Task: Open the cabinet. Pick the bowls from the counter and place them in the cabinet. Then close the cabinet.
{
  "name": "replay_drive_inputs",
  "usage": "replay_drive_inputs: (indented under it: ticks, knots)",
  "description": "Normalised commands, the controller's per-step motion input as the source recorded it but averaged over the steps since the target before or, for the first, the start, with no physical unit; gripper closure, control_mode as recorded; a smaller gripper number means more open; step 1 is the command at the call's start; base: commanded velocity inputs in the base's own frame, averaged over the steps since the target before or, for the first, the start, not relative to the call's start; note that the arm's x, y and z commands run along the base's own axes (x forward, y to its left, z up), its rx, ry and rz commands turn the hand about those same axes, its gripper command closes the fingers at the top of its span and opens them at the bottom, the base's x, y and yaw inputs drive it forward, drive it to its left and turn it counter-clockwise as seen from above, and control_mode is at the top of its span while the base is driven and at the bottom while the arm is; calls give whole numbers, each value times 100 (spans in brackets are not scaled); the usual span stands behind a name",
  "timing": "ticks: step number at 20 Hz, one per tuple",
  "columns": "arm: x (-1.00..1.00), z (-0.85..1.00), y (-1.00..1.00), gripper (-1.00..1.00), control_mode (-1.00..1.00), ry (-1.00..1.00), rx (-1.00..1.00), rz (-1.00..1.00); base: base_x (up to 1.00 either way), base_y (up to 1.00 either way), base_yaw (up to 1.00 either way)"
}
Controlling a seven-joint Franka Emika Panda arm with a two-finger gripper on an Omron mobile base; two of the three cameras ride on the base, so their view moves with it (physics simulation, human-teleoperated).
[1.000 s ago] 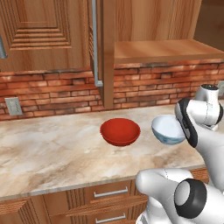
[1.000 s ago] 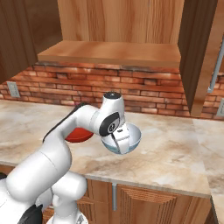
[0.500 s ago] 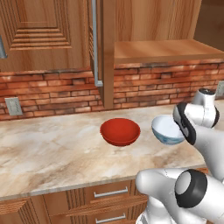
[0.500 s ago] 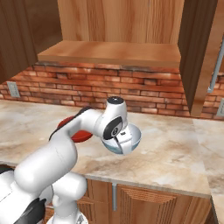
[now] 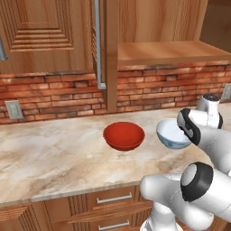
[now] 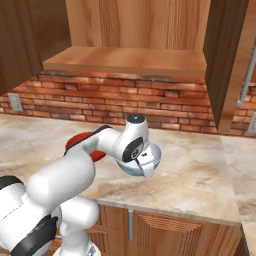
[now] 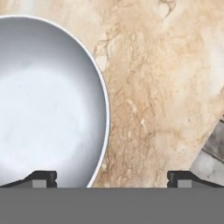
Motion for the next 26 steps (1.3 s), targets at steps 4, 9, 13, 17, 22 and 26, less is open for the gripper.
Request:
replay_drive_inputs:
  ticks: [4,9,13,17,22,26]
  knots:
    - [28,-3,-2,-100,-100,0,2,0,0,0,0]
    - [31,-17,-1,-100,-100,2,1,0,0,0,0]
    - [16,-30,-7,-100,-100,4,5,0,0,0,0]
    - [0,-40,-14,-100,-100,1,6,0,0,0,0]
    - [4,-29,-4,-100,-100,-1,2,0,0,0,0]
    - [5,-23,1,100,-100,-7,0,0,0,0,0]
